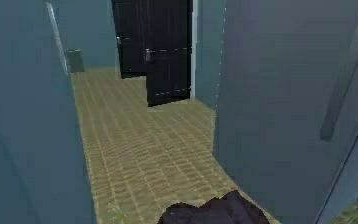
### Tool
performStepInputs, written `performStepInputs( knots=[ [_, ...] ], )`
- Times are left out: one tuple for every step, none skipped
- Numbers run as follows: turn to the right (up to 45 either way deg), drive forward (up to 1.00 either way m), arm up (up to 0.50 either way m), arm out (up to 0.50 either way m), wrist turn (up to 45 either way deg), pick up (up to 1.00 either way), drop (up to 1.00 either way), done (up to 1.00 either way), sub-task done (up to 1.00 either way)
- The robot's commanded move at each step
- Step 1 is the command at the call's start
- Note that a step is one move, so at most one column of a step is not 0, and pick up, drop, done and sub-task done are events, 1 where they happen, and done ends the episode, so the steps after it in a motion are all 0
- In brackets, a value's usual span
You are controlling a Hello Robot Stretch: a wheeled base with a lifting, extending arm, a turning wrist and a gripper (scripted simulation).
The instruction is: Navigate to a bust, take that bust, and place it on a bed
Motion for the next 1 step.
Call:
performStepInputs(
  knots=[
    [45.0,0.00,0.00,0.00,0.0,0.00,0.00,0.00,0.00]
  ],
)
